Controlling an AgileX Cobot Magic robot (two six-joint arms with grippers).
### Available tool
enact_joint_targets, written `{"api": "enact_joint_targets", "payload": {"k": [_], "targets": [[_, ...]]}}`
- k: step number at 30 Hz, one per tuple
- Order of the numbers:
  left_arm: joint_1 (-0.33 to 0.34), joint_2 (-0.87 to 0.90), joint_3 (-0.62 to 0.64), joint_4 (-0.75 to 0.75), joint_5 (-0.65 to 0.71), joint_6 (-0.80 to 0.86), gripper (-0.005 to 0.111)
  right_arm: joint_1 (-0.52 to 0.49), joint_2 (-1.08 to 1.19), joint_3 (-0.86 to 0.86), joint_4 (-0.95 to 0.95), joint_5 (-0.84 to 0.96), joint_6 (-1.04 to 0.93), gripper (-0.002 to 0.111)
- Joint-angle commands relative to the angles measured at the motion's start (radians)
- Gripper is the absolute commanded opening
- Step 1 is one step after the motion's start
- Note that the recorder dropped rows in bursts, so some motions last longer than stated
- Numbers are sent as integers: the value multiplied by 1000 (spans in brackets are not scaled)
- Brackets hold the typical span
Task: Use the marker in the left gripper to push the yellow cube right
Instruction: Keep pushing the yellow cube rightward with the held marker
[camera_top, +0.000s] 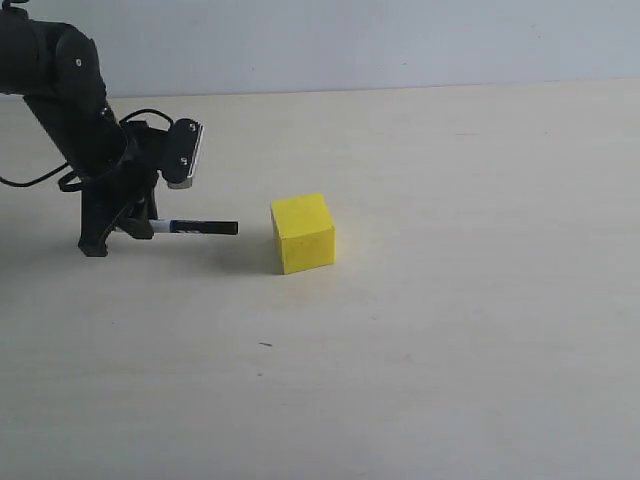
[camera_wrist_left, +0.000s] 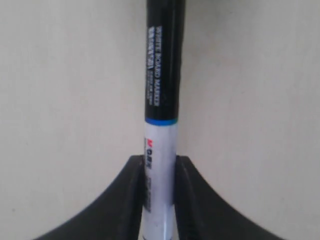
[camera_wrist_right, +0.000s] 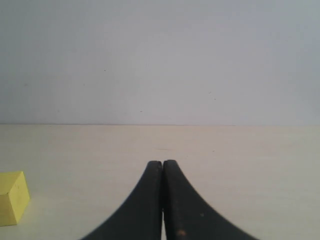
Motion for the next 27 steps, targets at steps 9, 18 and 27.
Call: {"api": "enact_joint_targets", "payload": {"k": [9,18,27], "targets": [[-113,-5,-7,-4,-57,-183,0,1,-7,4,-1,-6,-1,0],[-116,-5,-7,17,-164,-260,0,1,-7,4,-1,-6,-1,0],[-244,-5,-19,133,-198,-274,0,1,-7,4,-1,-6,-1,0]]}}
